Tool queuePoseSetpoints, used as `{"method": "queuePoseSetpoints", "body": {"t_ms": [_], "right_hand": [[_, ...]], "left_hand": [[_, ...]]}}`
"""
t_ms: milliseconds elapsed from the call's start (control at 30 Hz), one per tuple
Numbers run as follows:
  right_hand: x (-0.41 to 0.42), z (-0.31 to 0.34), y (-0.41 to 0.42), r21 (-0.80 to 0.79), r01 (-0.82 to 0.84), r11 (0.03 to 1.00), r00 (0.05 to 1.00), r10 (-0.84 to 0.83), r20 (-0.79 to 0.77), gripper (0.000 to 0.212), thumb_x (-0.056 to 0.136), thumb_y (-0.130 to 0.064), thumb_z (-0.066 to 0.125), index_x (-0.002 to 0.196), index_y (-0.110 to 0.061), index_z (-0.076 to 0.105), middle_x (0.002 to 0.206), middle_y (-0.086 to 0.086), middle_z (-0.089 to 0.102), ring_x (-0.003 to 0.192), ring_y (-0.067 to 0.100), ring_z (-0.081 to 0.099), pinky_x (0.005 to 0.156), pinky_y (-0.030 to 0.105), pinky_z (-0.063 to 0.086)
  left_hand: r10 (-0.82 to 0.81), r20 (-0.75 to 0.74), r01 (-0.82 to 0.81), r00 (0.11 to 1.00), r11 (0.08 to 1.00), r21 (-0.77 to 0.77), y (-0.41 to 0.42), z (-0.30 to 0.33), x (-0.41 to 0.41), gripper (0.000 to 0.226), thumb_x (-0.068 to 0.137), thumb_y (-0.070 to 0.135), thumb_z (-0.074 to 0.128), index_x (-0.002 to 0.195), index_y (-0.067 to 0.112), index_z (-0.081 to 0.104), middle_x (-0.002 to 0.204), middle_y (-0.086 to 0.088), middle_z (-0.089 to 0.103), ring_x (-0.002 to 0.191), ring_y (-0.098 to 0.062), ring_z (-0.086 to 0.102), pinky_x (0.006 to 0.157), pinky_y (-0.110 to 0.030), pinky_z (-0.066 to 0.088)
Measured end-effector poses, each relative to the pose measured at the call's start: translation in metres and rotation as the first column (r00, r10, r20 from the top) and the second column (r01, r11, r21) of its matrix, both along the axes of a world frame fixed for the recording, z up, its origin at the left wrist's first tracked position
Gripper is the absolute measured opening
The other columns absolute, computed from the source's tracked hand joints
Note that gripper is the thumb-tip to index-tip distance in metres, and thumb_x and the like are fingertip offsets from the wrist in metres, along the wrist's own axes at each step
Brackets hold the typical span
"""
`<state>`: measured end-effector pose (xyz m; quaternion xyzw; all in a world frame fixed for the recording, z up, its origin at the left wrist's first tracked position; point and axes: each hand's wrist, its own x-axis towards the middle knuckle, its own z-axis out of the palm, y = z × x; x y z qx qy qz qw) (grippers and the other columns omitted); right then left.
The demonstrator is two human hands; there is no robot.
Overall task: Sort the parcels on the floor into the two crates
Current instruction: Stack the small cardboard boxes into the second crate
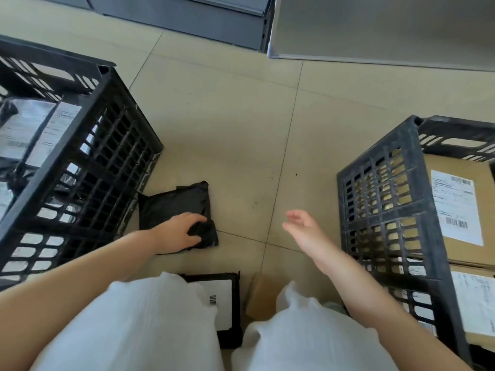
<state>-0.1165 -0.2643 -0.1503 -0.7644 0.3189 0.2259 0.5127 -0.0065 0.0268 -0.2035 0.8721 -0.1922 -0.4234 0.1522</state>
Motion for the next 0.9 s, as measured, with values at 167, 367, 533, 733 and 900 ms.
{"method": "queuePoseSetpoints", "body": {"t_ms": [167, 367, 533, 733, 900], "right_hand": [[-0.024, -0.053, 0.018, -0.054, -0.261, 0.964, 0.932, 0.237, -0.275, 0.068, 0.092, -0.052, 0.063, 0.146, -0.019, 0.039, 0.15, 0.003, 0.045, 0.133, 0.022, 0.047, 0.109, 0.038, 0.041], [-0.042, -0.078, 0.03, -0.016, -0.567, 0.824, 0.769, 0.522, -0.369, 0.111, 0.072, -0.066, 0.076, 0.157, -0.023, 0.02, 0.159, 0.007, 0.032, 0.142, 0.026, 0.037, 0.113, 0.038, 0.037], [-0.048, -0.084, 0.041, -0.021, -0.794, 0.607, 0.573, 0.736, -0.361, 0.123, 0.071, -0.058, 0.08, 0.16, -0.03, 0.0, 0.161, 0.007, 0.022, 0.146, 0.027, 0.027, 0.114, 0.042, 0.036], [-0.049, -0.087, 0.044, -0.05, -0.816, 0.576, 0.567, 0.78, -0.265, 0.097, 0.082, -0.046, 0.073, 0.158, -0.034, 0.015, 0.159, 0.002, 0.028, 0.142, 0.023, 0.034, 0.108, 0.036, 0.039], [-0.042, -0.087, 0.033, -0.17, -0.59, 0.789, 0.807, 0.578, -0.117, 0.054, 0.093, -0.042, 0.062, 0.143, -0.033, 0.045, 0.158, -0.001, 0.026, 0.142, 0.019, 0.033, 0.109, 0.028, 0.034]], "left_hand": [[0.008, -0.114, -0.002, 0.993, 0.999, 0.045, 0.012, -0.025, -0.018, 0.055, 0.094, 0.035, 0.063, 0.144, 0.024, 0.045, 0.14, 0.004, 0.049, 0.128, -0.012, 0.047, 0.108, -0.025, 0.039], [0.053, -0.028, -0.052, 0.998, 0.998, 0.017, 0.012, -0.04, -0.018, 0.048, 0.094, 0.034, 0.063, 0.139, 0.028, 0.049, 0.12, 0.008, 0.049, 0.12, -0.012, 0.047, 0.103, -0.024, 0.04], [0.013, 0.213, -0.026, 0.977, 0.998, 0.061, 0.007, -0.039, -0.015, 0.065, 0.09, 0.037, 0.065, 0.147, 0.029, 0.035, 0.143, 0.005, 0.033, 0.138, -0.019, 0.028, 0.114, -0.038, 0.032], [0.017, 0.203, -0.067, 0.979, 0.968, 0.24, 0.012, -0.045, -0.01, 0.098, 0.088, 0.043, 0.068, 0.158, 0.028, 0.001, 0.165, -0.001, -0.01, 0.152, -0.024, -0.004, 0.12, -0.047, 0.02], [-0.029, 0.202, -0.021, 0.979, 0.97, 0.242, 0.013, -0.047, -0.013, 0.089, 0.091, 0.045, 0.063, 0.158, 0.029, 0.006, 0.165, 0.0, -0.012, 0.152, -0.023, -0.006, 0.12, -0.048, 0.019]]}}
